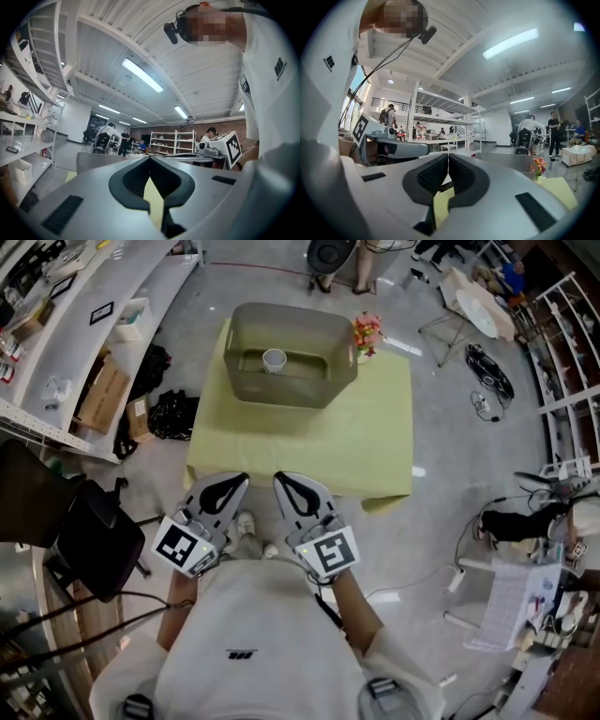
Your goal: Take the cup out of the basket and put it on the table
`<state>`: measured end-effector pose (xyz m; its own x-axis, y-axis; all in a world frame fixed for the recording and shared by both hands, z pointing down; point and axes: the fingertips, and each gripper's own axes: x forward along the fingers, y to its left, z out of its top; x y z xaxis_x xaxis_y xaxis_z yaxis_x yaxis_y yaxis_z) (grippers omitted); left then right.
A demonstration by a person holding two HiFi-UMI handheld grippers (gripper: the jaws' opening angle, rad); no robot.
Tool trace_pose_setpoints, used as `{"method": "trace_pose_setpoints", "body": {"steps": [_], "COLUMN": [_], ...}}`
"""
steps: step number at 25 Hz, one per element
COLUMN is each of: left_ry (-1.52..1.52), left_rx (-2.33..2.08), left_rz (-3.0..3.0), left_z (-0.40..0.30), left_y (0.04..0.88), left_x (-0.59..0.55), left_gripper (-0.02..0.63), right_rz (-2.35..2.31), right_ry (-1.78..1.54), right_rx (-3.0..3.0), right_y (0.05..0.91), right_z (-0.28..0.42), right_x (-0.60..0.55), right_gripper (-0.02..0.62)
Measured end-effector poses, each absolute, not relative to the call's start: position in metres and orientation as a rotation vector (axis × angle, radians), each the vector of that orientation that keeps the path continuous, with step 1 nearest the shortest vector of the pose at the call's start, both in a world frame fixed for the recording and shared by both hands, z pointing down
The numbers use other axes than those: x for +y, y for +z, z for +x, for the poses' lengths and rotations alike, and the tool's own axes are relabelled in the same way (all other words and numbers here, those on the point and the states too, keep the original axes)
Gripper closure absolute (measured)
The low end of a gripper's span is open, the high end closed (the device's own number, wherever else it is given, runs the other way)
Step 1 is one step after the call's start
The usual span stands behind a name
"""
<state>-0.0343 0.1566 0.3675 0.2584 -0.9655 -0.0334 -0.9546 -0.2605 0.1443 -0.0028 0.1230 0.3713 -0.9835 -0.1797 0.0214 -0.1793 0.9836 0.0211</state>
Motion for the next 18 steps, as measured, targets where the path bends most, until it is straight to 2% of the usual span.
{"method": "trace_pose_setpoints", "body": {"steps": [18], "left_ry": [-0.135], "left_rx": [-1.838], "left_rz": [2.39], "left_z": [-0.09], "left_y": [0.384], "left_x": [0.073], "left_gripper": [0.594], "right_rz": [0.294], "right_ry": [-0.006], "right_rx": [-3.083], "right_y": [0.378], "right_z": [-0.05], "right_x": [0.037], "right_gripper": [0.586]}}
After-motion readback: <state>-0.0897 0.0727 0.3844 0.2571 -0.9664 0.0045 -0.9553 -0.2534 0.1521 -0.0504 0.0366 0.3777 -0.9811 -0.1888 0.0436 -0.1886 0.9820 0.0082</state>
